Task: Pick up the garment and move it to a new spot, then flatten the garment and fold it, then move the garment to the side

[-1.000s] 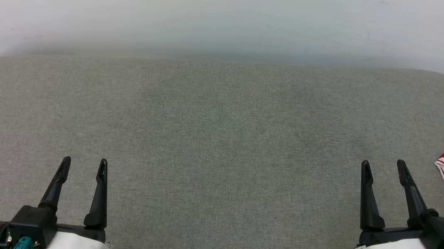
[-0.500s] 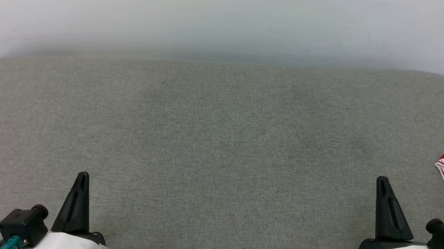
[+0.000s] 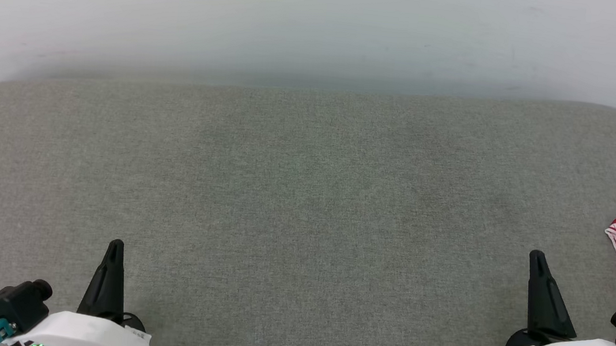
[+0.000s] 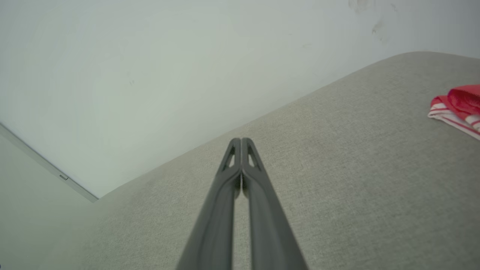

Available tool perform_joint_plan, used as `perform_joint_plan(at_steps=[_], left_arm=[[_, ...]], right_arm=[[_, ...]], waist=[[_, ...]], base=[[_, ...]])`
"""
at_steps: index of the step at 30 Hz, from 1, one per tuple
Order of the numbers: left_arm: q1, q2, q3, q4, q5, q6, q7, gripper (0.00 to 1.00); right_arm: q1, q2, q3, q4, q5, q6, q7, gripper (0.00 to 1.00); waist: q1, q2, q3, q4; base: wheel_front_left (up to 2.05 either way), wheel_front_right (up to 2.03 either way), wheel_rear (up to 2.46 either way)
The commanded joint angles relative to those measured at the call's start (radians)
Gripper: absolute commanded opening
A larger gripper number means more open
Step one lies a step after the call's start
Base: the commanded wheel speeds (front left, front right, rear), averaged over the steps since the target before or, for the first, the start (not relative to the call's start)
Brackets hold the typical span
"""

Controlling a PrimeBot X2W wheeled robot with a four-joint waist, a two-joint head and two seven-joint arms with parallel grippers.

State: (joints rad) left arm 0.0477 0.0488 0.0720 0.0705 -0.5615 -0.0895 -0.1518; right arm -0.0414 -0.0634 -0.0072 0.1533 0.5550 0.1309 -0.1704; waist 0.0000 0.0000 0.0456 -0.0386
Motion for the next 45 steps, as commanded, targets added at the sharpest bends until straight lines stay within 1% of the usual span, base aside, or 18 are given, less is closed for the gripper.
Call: perform_joint_plan(at_steps=[1,20,45], left_arm=[[-0.031,0.003,0.005,-0.007,-0.033,-0.007,0.008,0.00],[-0.068,0.004,0.015,0.041,-0.308,-0.017,0.078,0.00],[-0.106,0.004,0.025,0.094,-0.598,-0.027,0.151,0.00]], right_arm=[[-0.030,-0.010,-0.003,-0.010,0.036,0.000,0.006,0.00],[-0.041,-0.015,-0.016,0.016,0.324,0.000,0.069,0.00],[-0.053,-0.017,-0.036,0.045,0.623,0.000,0.141,0.00]], waist=[[0.0000,0.0000,0.000,0.000],[0.0000,0.0000,-0.008,0.008],[0.0000,0.0000,-0.019,0.017]], base=[[0.00,0.00,0.00],[0.00,0.00,0.00],[0.00,0.00,0.00]])
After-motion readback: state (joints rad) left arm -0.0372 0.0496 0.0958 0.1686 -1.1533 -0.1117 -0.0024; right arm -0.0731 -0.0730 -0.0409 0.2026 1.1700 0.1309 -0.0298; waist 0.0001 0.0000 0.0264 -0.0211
